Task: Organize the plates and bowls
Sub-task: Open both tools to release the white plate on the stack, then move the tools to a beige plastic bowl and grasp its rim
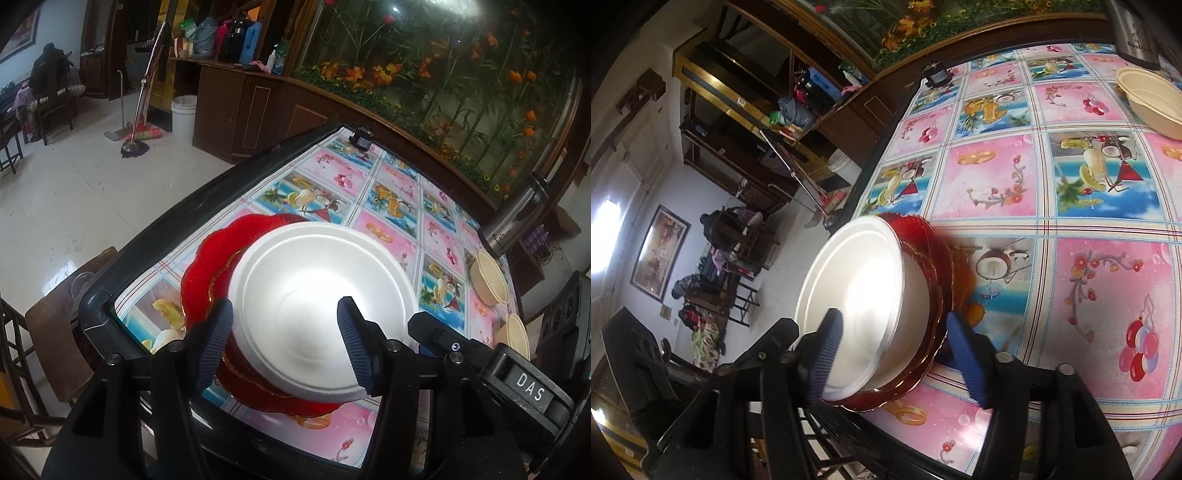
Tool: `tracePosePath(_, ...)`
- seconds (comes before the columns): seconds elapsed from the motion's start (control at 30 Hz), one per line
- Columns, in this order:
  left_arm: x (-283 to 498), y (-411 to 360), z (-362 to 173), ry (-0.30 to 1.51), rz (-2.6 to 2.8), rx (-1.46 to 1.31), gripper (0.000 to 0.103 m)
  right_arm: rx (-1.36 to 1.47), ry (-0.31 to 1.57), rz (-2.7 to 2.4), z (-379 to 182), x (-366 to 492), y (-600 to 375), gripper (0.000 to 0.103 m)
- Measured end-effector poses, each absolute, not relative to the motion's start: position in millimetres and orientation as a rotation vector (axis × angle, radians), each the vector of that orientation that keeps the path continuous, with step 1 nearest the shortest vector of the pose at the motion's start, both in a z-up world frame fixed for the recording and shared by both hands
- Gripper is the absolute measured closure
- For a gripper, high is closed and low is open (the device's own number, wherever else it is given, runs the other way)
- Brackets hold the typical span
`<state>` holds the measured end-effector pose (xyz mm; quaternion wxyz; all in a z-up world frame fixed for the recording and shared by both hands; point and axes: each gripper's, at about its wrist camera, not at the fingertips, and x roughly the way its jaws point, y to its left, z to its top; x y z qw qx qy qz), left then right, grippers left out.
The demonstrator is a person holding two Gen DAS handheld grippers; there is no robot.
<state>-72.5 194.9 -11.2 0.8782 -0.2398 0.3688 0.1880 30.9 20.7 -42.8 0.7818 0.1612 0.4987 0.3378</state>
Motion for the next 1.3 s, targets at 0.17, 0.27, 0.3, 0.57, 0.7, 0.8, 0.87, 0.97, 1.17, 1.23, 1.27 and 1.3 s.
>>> tracePosePath(0.17,-62.0,179.8,-0.1,0.751,0.352,-0.475,0.039,0.393,1.046,0.718,-33.2,31.4,2.8,0.026)
tracePosePath(0.27,-52.3,164.2,8.9,0.736,0.302,-0.456,0.03,0.426,1.043,0.71,-31.3,34.0,-11.0,0.021)
tracePosePath(0.3,-48.4,158.7,11.3,0.736,0.287,-0.447,0.03,0.435,1.043,0.707,-31.1,35.5,-15.9,0.021)
tracePosePath(0.57,-9.3,101.8,19.1,0.767,0.213,-0.311,0.03,0.512,1.017,0.623,-29.5,49.1,-75.6,0.018)
tracePosePath(0.7,9.2,72.5,15.2,0.784,0.204,-0.219,0.027,0.537,1.004,0.54,-30.4,58.5,-108.5,0.008)
tracePosePath(0.8,20.9,56.6,9.0,0.809,0.201,-0.163,0.027,0.541,1.0,0.497,-34.5,64.8,-128.8,0.0)
tracePosePath(0.87,27.4,48.6,5.1,0.821,0.195,-0.145,0.027,0.546,0.998,0.477,-37.5,67.7,-143.2,0.0)
tracePosePath(0.97,34.1,38.0,1.2,0.836,0.186,-0.127,0.027,0.549,1.007,0.445,-42.5,73.0,-158.9,0.0)
tracePosePath(1.17,46.1,25.4,-3.5,0.857,0.176,-0.108,0.027,0.542,1.007,0.416,-45.4,80.7,-180.3,0.0)
tracePosePath(1.23,50.0,22.3,-4.4,0.862,0.174,-0.104,0.027,0.534,1.007,0.414,-44.6,82.5,-183.9,0.0)
tracePosePath(1.27,52.4,20.3,-4.9,0.864,0.173,-0.101,0.027,0.529,1.008,0.416,-44.0,84.5,-185.9,0.0)
tracePosePath(1.3,54.2,19.5,-5.1,0.865,0.172,-0.099,0.027,0.526,1.009,0.414,-43.7,85.6,-187.9,0.0)
